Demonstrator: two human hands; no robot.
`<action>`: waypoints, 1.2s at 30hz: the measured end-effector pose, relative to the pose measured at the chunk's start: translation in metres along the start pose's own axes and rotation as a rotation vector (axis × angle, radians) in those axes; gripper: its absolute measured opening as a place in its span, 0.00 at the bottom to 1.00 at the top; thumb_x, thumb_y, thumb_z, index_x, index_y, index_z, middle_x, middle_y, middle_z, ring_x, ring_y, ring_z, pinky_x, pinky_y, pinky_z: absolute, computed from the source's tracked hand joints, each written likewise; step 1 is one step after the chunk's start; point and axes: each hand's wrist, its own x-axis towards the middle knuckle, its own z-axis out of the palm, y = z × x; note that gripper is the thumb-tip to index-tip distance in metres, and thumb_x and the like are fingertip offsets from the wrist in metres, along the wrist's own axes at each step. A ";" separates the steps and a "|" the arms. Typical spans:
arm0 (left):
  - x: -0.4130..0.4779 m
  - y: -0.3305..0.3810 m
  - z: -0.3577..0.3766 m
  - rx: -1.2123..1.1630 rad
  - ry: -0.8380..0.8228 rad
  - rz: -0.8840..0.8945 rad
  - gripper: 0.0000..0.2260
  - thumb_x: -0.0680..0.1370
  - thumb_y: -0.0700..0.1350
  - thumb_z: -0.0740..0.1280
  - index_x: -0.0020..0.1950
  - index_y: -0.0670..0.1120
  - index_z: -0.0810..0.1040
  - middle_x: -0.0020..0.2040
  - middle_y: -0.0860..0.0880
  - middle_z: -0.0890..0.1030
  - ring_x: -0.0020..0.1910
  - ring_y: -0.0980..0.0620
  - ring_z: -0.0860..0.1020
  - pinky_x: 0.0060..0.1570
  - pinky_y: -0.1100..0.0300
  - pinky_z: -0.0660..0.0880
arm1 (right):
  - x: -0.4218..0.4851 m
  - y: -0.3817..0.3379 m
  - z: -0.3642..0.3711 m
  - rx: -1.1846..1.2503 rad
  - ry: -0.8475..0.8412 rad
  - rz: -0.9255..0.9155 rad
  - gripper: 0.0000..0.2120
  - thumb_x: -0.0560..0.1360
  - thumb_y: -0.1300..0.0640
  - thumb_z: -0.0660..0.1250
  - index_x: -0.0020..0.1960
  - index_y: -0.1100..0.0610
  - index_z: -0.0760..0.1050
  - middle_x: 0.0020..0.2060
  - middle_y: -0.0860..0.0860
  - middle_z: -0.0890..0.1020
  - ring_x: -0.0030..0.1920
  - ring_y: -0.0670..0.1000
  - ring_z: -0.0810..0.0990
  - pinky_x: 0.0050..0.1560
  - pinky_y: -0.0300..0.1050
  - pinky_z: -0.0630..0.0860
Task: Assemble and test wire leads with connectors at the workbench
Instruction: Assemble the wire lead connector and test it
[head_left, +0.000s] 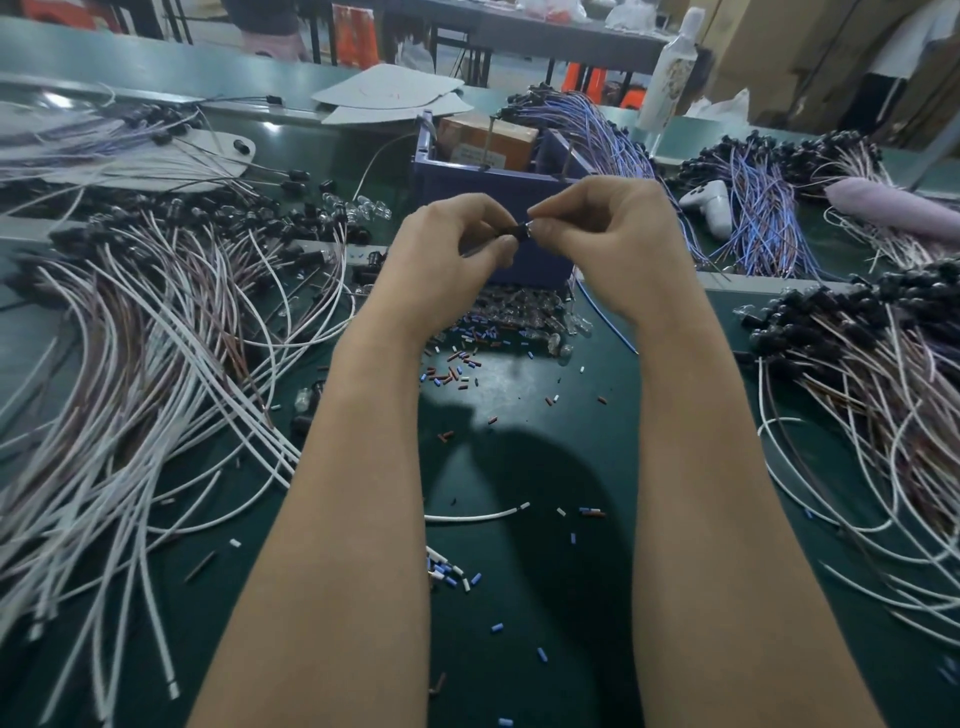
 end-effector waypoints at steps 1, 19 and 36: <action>0.000 0.000 0.001 -0.010 -0.003 -0.004 0.04 0.77 0.42 0.67 0.50 0.48 0.80 0.39 0.52 0.82 0.39 0.58 0.78 0.43 0.68 0.72 | -0.001 0.001 0.000 0.032 -0.010 0.014 0.05 0.71 0.62 0.72 0.43 0.53 0.82 0.38 0.52 0.84 0.41 0.51 0.82 0.51 0.48 0.80; 0.003 0.000 0.005 0.000 0.016 -0.034 0.02 0.76 0.45 0.68 0.47 0.51 0.79 0.42 0.49 0.84 0.42 0.54 0.80 0.43 0.67 0.74 | 0.003 0.011 0.013 0.482 0.045 0.278 0.06 0.73 0.63 0.70 0.38 0.58 0.78 0.30 0.51 0.81 0.30 0.45 0.80 0.37 0.36 0.77; 0.013 0.007 0.022 0.045 0.130 -0.151 0.05 0.78 0.45 0.66 0.51 0.47 0.80 0.43 0.52 0.80 0.46 0.52 0.79 0.48 0.62 0.74 | -0.001 0.021 0.027 0.733 0.007 0.420 0.10 0.81 0.62 0.57 0.47 0.59 0.77 0.32 0.51 0.83 0.34 0.47 0.82 0.40 0.38 0.80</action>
